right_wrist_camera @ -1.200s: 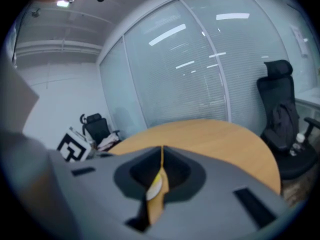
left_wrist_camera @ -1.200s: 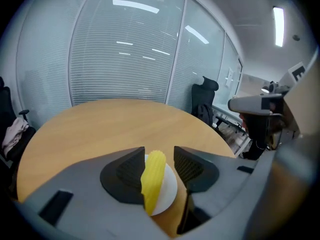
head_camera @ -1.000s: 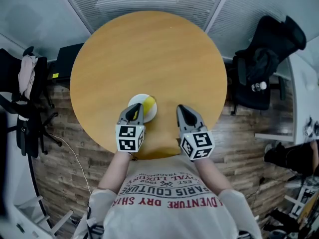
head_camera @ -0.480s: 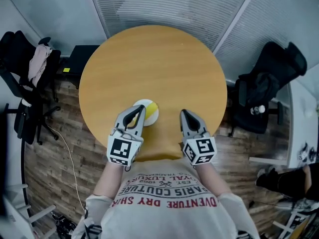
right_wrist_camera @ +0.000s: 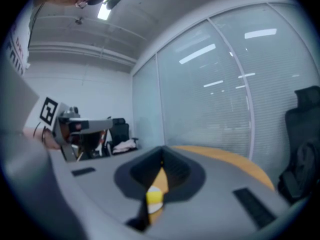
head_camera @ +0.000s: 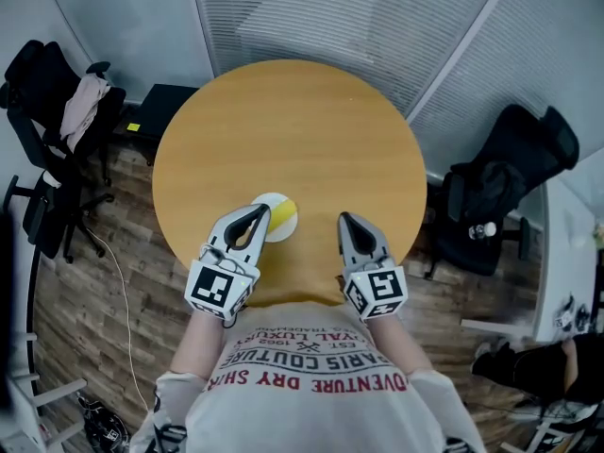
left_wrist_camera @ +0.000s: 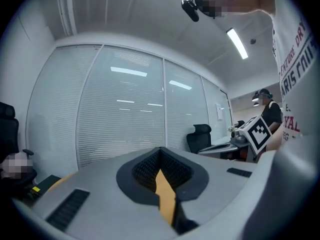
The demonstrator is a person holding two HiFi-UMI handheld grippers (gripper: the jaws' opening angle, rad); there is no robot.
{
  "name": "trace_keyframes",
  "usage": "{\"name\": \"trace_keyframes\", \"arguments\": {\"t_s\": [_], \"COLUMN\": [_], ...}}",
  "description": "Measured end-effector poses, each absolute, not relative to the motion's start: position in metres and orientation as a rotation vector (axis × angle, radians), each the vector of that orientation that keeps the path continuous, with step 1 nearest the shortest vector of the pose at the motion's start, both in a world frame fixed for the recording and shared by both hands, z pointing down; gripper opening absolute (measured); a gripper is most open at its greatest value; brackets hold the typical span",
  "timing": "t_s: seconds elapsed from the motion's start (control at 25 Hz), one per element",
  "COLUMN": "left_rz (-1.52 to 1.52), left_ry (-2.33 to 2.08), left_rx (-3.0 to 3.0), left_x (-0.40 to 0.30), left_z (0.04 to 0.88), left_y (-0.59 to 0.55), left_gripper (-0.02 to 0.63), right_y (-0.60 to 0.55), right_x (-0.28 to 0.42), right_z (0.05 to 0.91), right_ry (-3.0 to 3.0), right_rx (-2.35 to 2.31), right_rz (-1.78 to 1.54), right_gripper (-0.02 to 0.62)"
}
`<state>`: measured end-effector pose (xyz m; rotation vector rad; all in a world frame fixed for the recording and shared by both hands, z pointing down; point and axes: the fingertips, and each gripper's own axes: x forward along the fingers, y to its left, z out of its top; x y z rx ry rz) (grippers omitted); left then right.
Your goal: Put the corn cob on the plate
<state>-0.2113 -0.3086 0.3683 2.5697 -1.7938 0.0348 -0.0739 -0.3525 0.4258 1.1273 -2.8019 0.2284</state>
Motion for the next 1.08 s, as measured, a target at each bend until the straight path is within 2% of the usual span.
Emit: {"name": "trace_keyframes", "arguments": {"t_s": [1.08], "left_rz": [0.061], "left_ry": [-1.724], "left_rx": [2.547], "left_x": [-0.218], "left_z": [0.386], "left_y": [-0.316], "left_gripper": [0.032], "right_y": [-0.351], "right_x": [-0.085], "right_z": [0.431], "right_ry": [-2.804], "right_rx": [1.074], "right_rz": [0.262], "right_gripper": [0.029]}}
